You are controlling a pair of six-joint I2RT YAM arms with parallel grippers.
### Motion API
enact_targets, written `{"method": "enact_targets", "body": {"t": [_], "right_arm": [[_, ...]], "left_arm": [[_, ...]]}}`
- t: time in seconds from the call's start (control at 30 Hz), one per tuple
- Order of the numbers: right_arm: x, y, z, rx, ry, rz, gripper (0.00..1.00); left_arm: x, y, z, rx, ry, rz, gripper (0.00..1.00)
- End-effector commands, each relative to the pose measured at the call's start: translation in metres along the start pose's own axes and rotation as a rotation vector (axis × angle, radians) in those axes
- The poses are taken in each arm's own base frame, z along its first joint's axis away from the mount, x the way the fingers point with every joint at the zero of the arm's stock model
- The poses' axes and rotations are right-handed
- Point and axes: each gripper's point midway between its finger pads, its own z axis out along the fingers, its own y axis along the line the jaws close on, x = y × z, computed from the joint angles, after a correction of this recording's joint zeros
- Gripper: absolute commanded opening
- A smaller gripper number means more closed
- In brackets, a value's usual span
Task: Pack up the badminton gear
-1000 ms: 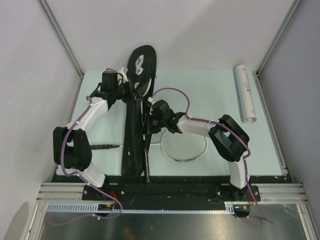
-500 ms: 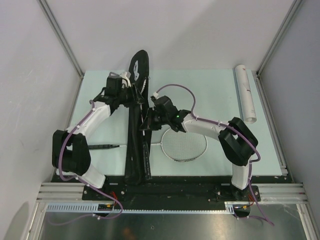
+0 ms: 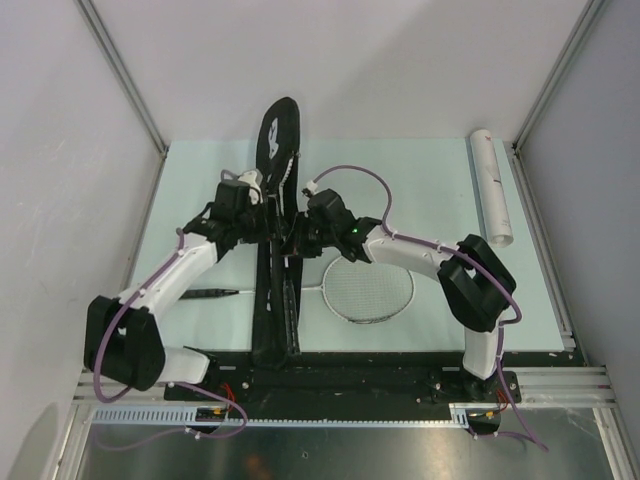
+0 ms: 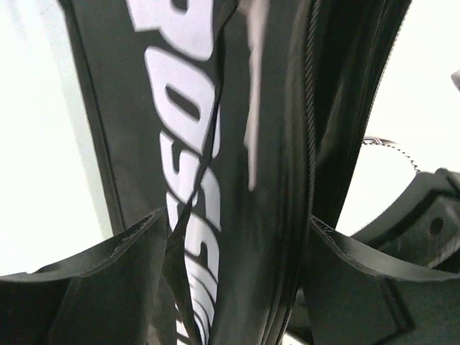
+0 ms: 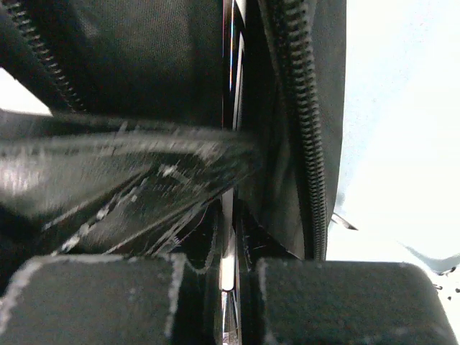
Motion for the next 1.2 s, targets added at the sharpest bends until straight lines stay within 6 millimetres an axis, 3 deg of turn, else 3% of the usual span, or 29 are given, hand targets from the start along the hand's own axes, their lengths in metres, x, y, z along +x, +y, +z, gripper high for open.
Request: {"method": "enact_targets", "body": {"t": [0.0,0.1,0.17,0.23,0.33,0.43,0.5,0.53,0.63,0.87,0.97,1.17], "right_arm": [[-0.05,0.044,-0.017,-0.109,-0.16,-0.063,0.0],[-0.052,0.043,-0.017,-0.11,-0.16,-0.062,0.0],[-0.051,0.044,-0.016,-0.117,-0.155,-0.057,0.0],[-0.051,0.047,-0.016,-0.124,-0.157,-0.059,0.0],[-0.049,0.047,-0.015,-0.121,-0.151,-0.059,0.0],[-0.052,0.049,-0.017,-0.115,-0.161,-0.063,0.0],[-0.056,0.048,-0.017,-0.11,-0.173,-0.056,0.0],[-0.057,0.048,-0.018,-0.106,-0.18,-0.057,0.0],[-0.058,0.042,-0.017,-0.077,-0.181,-0.058,0.0],[-0.068,0.027,-0.033,0.047,-0.183,-0.141,0.0],[-0.076,0.02,-0.041,0.13,-0.225,-0.178,0.0],[-0.08,0.012,-0.028,0.257,-0.27,-0.184,0.0]], "left_arm": [[-0.008,-0.004,-0.026,0.008,-0.075,0.025,0.73],[0.001,-0.003,-0.031,0.011,-0.073,0.019,0.66],[0.006,0.0,-0.03,0.002,-0.066,0.018,0.53],[0.006,0.0,-0.027,0.0,-0.058,0.022,0.46],[0.007,-0.002,-0.022,-0.001,-0.043,0.032,0.47],[0.012,-0.003,-0.014,-0.005,-0.017,0.027,0.54],[0.022,-0.008,-0.007,0.033,0.037,0.028,0.49],[0.022,-0.013,-0.007,0.061,0.045,0.034,0.33],[0.025,-0.034,-0.016,0.17,0.07,0.05,0.0],[0.025,-0.067,-0.062,0.418,0.083,0.002,0.0],[0.022,-0.07,-0.073,0.47,0.081,-0.015,0.0],[0.025,-0.063,-0.068,0.465,0.097,-0.037,0.0]]}}
